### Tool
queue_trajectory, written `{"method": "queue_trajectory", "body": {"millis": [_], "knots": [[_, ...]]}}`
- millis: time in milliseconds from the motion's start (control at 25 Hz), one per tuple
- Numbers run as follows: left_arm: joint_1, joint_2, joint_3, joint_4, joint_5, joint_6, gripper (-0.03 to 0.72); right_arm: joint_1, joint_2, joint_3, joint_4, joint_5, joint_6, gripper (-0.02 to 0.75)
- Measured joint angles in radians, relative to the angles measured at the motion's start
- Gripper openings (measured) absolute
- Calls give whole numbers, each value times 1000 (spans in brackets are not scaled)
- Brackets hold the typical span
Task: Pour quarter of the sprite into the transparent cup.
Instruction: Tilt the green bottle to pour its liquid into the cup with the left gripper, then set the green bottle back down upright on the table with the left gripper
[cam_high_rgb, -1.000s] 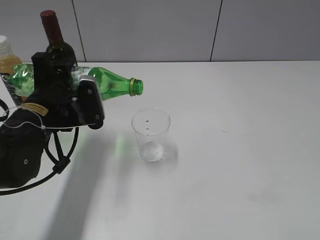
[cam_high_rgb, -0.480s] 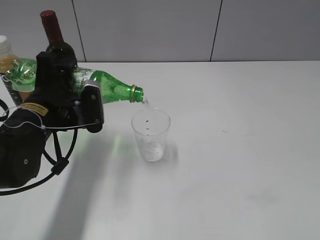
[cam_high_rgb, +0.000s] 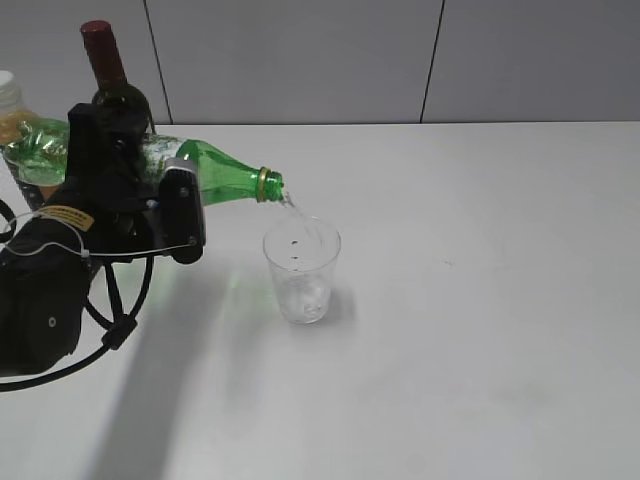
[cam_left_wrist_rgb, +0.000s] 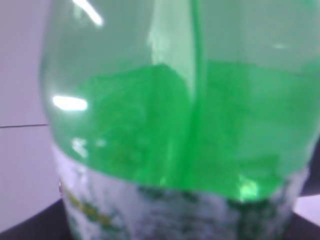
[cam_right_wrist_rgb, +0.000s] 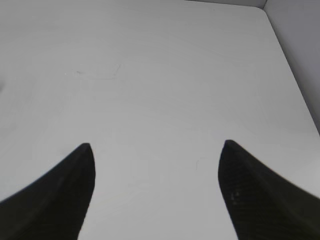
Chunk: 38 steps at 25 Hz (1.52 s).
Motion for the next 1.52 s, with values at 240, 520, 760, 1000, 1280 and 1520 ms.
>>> {"method": "queue_trajectory", "body": {"millis": [240, 520, 760, 1000, 1280, 1520], "knots": [[0, 0, 0, 1, 0, -177, 459, 0, 0, 0, 0, 0, 0, 593], [0, 0, -1, 100, 54, -461, 459, 0, 0, 0, 0, 0, 0, 593], [-1, 0, -1, 148, 93, -769, 459, 0, 0, 0, 0, 0, 0, 593], [-1, 0, -1, 133, 100, -1050, 458, 0, 0, 0, 0, 0, 0, 593], [23, 0, -1, 262, 102, -1457, 458, 0, 0, 0, 0, 0, 0, 593], [92, 0, -1, 442, 62, -1752, 458, 0, 0, 0, 0, 0, 0, 593]]}}
